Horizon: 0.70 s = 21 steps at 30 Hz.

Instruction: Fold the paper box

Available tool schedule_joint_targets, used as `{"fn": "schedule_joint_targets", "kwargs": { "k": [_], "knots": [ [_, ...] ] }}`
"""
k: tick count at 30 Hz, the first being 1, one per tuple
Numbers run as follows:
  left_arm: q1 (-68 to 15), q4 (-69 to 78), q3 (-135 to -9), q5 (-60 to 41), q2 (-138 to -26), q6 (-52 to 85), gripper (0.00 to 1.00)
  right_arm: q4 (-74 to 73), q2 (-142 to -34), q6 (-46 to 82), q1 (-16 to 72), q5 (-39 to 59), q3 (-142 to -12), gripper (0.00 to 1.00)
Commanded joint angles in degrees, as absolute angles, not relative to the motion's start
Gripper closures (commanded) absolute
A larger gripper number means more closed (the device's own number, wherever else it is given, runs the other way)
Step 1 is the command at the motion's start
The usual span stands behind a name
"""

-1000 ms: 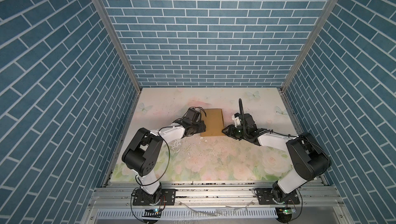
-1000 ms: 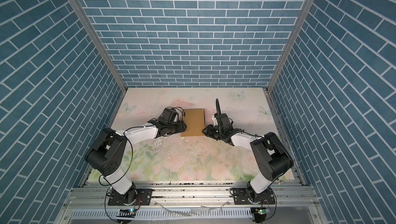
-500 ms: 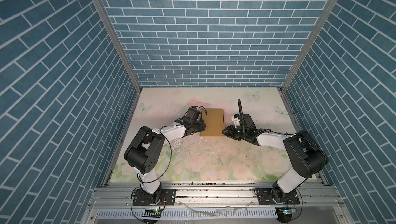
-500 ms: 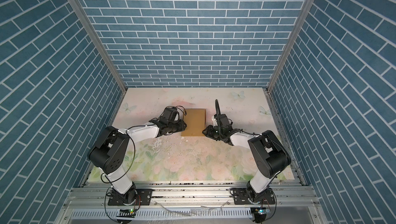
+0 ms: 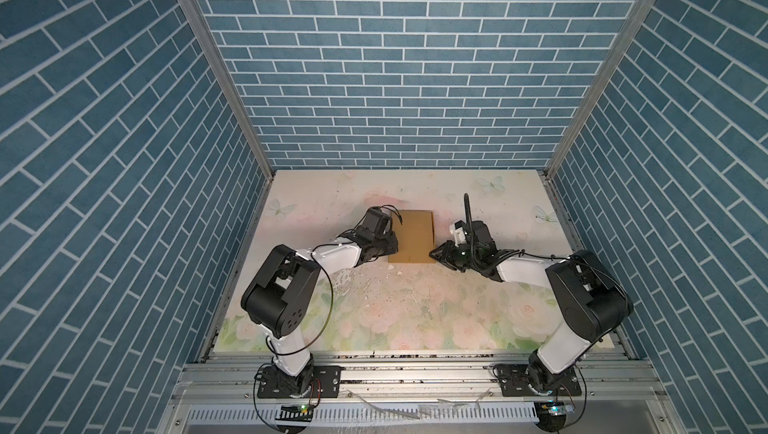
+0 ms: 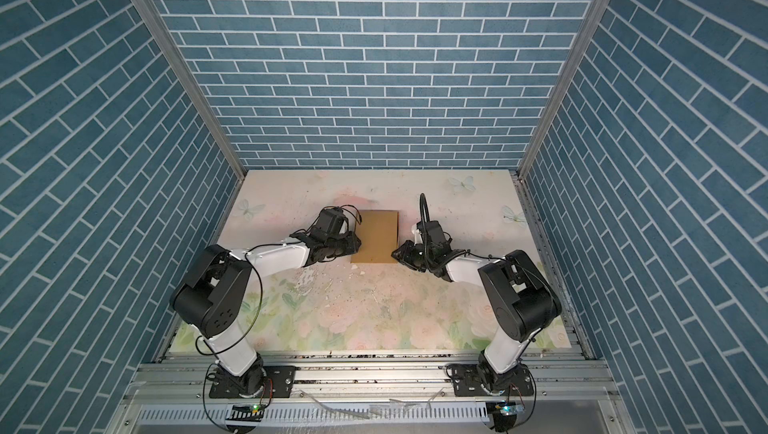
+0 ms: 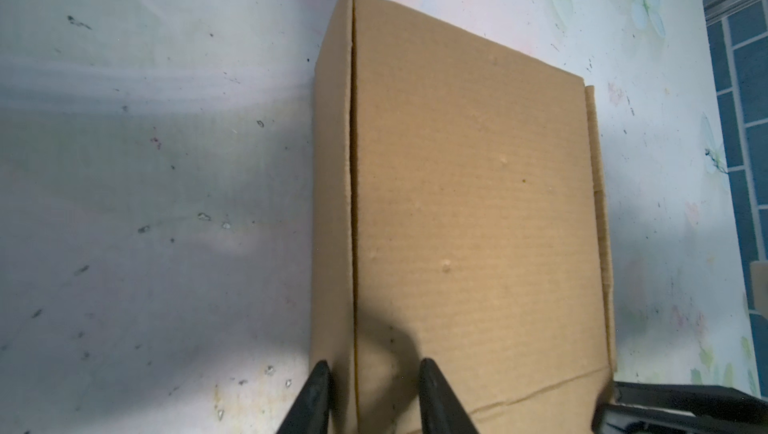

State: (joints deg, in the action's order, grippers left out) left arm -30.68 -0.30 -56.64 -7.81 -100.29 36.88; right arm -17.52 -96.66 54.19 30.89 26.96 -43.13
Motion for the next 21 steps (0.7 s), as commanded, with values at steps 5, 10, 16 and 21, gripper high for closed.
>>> {"fn": "schedule_joint_targets", "kwargs": {
  "k": [5,10,16,21],
  "knots": [
    [-32.70,-0.75,-56.43,-10.29,-100.96,37.38,0.63,-24.65,-97.43,59.20,31.50,32.11,-42.78,0.76],
    [-32.88,-1.14,-56.91,-10.37,-101.16,37.30,0.63,-21.00,-97.80,55.01,31.54,30.13,-43.64,0.76],
    [-32.87,-1.67,-56.95,-10.36,-101.07,37.09,0.63,-17.11,-97.78,47.92,31.38,27.07,-44.36,0.77],
    [-32.88,-1.63,-57.22,-10.54,-101.59,37.00,0.63,-15.73,-96.55,42.62,31.11,24.70,-44.99,0.76]
  ]
}}
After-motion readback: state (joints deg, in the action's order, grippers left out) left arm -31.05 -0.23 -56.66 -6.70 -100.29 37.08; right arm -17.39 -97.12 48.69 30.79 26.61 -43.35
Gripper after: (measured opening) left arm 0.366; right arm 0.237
